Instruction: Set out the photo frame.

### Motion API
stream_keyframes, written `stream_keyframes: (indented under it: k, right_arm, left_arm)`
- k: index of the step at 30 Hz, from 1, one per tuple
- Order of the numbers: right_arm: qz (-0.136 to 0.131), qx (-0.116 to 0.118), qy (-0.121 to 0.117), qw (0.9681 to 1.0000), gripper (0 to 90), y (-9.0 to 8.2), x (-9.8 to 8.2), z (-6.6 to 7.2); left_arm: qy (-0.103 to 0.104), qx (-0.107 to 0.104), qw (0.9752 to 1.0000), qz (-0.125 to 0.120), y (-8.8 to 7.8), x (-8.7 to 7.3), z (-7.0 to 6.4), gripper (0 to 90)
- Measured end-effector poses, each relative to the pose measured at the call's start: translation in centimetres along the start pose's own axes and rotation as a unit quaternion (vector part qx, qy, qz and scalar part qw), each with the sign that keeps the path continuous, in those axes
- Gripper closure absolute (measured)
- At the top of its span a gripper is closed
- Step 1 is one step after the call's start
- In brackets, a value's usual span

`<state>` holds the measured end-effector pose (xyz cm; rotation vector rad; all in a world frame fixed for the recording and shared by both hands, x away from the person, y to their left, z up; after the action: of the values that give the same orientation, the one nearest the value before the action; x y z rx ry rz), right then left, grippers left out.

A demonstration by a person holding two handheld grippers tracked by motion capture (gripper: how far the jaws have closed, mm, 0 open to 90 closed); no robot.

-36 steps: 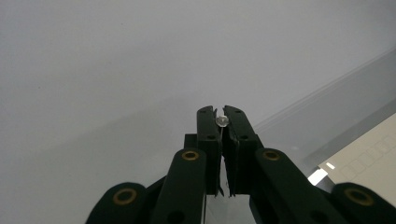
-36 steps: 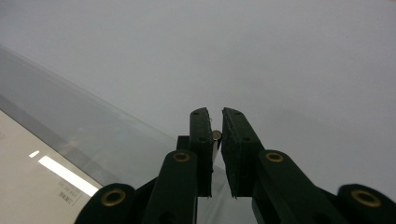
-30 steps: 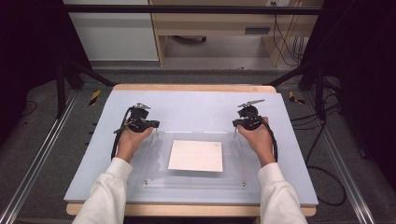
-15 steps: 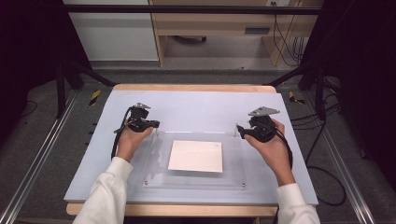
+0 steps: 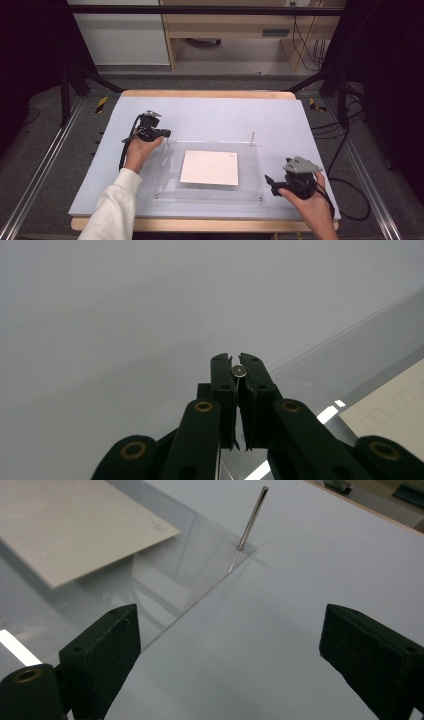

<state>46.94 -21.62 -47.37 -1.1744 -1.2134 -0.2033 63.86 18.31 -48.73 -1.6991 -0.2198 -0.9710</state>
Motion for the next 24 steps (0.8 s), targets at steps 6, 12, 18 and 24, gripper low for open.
stream_keyframes:
  k: [6,12,18,24]
  right_arm:
    - [-0.012,-0.014,-0.018,0.9997,14.1,-2.0,-2.6,1.6]
    - [-0.011,-0.024,-0.029,0.9992,18.1,-3.0,-3.8,2.5]
    - [0.005,-0.018,-0.038,0.9991,16.9,-3.2,-5.0,3.8]
    - [0.015,-0.008,-0.052,0.9985,16.4,-2.9,-5.6,5.1]
  left_arm:
    - [-0.002,-0.002,1.0,0.005,0.1,0.1,0.0,85.1]
    - [-0.003,0.0,1.0,0.007,0.1,0.1,0.0,85.1]
    - [-0.003,-0.002,1.0,0.009,0.1,0.1,0.1,85.0]
    - [-0.004,-0.001,0.9999,0.009,0.1,0.1,0.0,85.0]
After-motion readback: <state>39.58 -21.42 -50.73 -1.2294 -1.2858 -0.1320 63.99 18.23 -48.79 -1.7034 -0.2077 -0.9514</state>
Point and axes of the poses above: each handheld gripper's, and its own axes: y roughly forward along the jaws, x roughly out of its top, z roughly to its left, the point moved 7 cm from there along y, roughly forward along the jaws, and after that the axes turned 6 degrees about x, right-handed, at the moved point
